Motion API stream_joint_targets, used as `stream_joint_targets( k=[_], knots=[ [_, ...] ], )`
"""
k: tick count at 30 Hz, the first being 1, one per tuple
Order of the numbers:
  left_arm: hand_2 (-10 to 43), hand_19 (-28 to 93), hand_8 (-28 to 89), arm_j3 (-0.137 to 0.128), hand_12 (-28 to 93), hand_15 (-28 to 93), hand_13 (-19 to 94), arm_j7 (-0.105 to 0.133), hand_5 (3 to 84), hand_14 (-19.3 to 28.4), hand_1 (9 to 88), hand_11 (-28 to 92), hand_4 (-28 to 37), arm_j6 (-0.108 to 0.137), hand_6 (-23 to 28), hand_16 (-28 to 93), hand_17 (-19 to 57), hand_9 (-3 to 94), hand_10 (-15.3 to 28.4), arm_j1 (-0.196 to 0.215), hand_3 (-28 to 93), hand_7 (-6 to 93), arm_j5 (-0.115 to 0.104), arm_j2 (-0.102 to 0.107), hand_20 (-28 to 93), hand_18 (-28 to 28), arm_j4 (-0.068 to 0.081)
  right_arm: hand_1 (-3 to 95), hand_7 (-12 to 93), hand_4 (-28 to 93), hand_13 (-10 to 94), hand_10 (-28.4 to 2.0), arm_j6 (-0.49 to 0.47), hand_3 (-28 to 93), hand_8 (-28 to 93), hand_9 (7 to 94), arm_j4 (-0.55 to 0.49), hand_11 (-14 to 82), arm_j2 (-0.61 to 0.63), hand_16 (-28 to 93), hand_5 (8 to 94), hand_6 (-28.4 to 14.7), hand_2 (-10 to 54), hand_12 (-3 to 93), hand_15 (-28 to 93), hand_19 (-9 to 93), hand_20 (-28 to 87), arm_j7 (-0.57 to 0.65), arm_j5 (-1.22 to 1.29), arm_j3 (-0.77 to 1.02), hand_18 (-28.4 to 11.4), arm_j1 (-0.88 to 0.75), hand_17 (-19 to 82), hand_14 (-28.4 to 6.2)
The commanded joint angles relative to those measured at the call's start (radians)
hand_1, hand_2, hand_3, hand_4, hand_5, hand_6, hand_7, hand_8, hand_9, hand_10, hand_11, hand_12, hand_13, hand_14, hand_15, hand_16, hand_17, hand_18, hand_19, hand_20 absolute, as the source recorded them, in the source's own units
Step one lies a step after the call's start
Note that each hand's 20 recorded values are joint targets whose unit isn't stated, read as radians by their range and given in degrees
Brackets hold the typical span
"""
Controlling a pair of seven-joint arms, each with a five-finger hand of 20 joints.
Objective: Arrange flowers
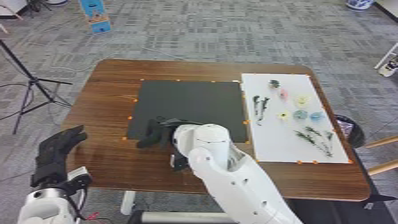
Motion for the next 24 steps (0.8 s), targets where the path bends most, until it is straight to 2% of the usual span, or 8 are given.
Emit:
stream_joint_targets(
  k=[1,3,8,13,19,24],
  knots=[
    [23.2,12,-9,-0.001,17,17,37,0.006,50.5,13.9,27.0,25,-28.3,-0.001,3.5,0,6.2,52.1,12.6,0.009,72,19.2,-0.003,-0.001,16,8.6,-0.008,22.8,7,-4,60,-24.5,0.02,50,-6,43.0,0.01,18.1,-0.008,44,54.3,-8.8,9.2,33.7,73,76,67,0.012,0.002,-0.005,-28.4,0.018,30,-22.2],
    [23.2,12,-9,-0.001,15,14,37,0.005,49.0,12.7,27.0,26,-28.3,-0.002,2.9,-1,6.4,50.0,11.6,0.009,72,19.7,-0.002,-0.002,16,8.5,-0.008,18.5,7,-8,61,-24.6,0.028,61,-6,43.0,0.014,18.6,-0.01,44,54.2,-10.1,8.7,35.2,74,76,66,0.013,-0.004,-0.005,-28.4,0.017,30,-22.1],
    [23.2,10,-8,-0.002,14,12,36,0.004,47.0,11.9,27.5,26,-28.3,-0.003,2.5,0,6.7,47.5,10.3,0.009,72,19.3,-0.001,-0.003,16,8.2,-0.008,16.5,5,-11,61,-24.5,0.039,68,-5,43.7,0.022,18.6,-0.011,45,54.1,-14.0,9.8,35.5,74,76,66,0.008,-0.009,-0.008,-28.4,0.028,30,-22.0],
    [23.1,10,-8,-0.002,14,13,37,0.004,48.0,12.3,27.7,27,-28.3,-0.003,2.9,0,6.7,48.6,11.2,0.009,71,19.6,0.0,-0.004,16,8.1,-0.008,17.2,5,-11,61,-24.1,0.043,65,-6,44.6,0.026,18.1,-0.019,45,54.2,-14.2,10.7,34.3,74,76,66,-0.01,-0.02,-0.002,-28.4,0.029,30,-22.0],
    [23.2,9,-8,0.001,13,11,36,0.008,45.3,11.3,27.8,26,-28.1,0.001,2.0,0,7.0,45.7,9.3,0.01,71,19.6,-0.006,0.002,16,7.9,-0.008,14.6,6,-14,61,-23.2,0.038,75,-6,45.2,0.032,16.4,-0.035,45,53.9,-14.0,8.8,33.6,73,76,67,-0.041,-0.054,0.0,-28.4,0.033,30,-22.2],
    [23.2,8,-8,0.001,12,10,34,0.008,43.0,10.3,28.1,27,-27.3,0.001,1.6,-1,7.2,43.2,8.3,0.01,71,18.8,-0.007,0.002,16,7.6,-0.008,13.4,6,-17,61,-22.7,0.066,82,-6,45.3,0.035,15.4,-0.037,45,53.7,-13.9,7.4,33.9,73,76,67,-0.02,-0.036,-0.013,-28.4,0.044,30,-22.3]
  ],
)
